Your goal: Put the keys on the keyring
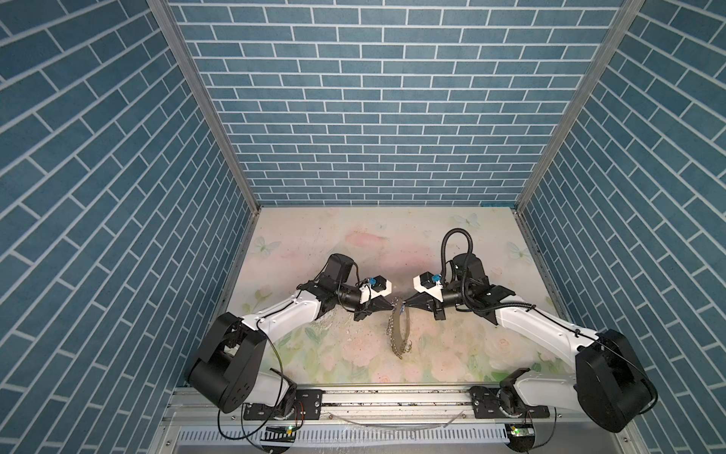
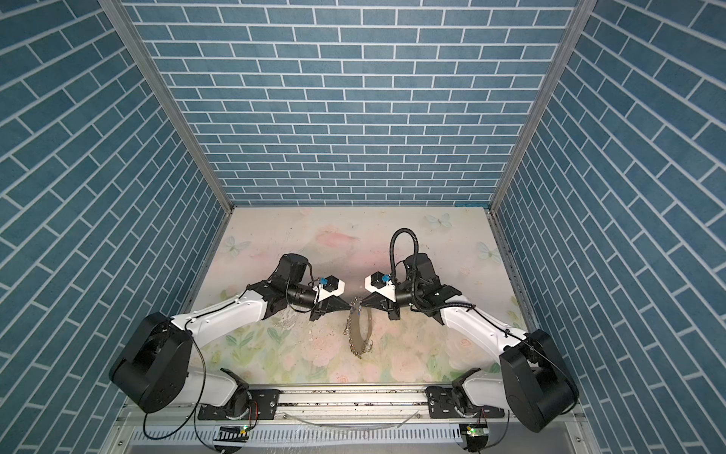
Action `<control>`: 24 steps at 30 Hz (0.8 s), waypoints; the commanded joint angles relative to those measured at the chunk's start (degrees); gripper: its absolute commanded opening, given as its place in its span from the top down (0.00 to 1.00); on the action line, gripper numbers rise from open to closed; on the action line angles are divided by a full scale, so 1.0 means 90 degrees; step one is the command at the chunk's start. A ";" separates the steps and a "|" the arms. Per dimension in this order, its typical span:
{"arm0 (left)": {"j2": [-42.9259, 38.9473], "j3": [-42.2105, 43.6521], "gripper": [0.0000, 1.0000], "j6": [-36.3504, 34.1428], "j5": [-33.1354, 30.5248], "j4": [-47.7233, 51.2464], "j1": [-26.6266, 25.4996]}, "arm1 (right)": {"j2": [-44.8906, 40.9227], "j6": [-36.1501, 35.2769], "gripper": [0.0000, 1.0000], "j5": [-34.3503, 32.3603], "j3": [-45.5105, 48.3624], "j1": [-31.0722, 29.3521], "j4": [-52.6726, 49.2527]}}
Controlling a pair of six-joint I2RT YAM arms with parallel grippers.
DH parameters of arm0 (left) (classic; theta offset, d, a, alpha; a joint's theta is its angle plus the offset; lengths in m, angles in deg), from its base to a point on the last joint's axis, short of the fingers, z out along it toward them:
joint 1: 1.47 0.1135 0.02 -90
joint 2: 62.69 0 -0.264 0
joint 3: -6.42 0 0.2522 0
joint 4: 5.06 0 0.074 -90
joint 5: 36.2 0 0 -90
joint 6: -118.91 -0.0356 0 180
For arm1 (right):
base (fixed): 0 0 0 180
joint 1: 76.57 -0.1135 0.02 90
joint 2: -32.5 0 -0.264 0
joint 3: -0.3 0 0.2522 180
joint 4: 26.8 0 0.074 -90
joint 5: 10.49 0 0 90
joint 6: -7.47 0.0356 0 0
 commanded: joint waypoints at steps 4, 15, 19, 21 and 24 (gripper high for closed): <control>0.0035 -0.0092 1.00 0.0021 0.0421 -0.0070 0.0022 | 0.0073 -0.0514 1.00 0.0214 -0.0281 -0.0087 -0.0139; 0.0110 -0.0090 1.00 0.0120 0.0544 -0.0160 0.0012 | 0.0214 -0.0503 1.00 0.0184 -0.0491 -0.0205 -0.0134; 0.0126 -0.0100 1.00 0.0137 0.0538 -0.0179 0.0013 | 0.0245 -0.0514 1.00 0.0227 -0.0498 -0.0233 -0.0152; 0.0141 -0.0105 1.00 0.0148 0.0530 -0.0170 0.0012 | 0.0257 -0.0517 1.00 0.0252 -0.0506 -0.0252 -0.0160; 0.0132 -0.0102 1.00 0.0148 0.0515 -0.0176 0.0013 | 0.0245 -0.0528 1.00 0.0277 -0.0496 -0.0280 -0.0189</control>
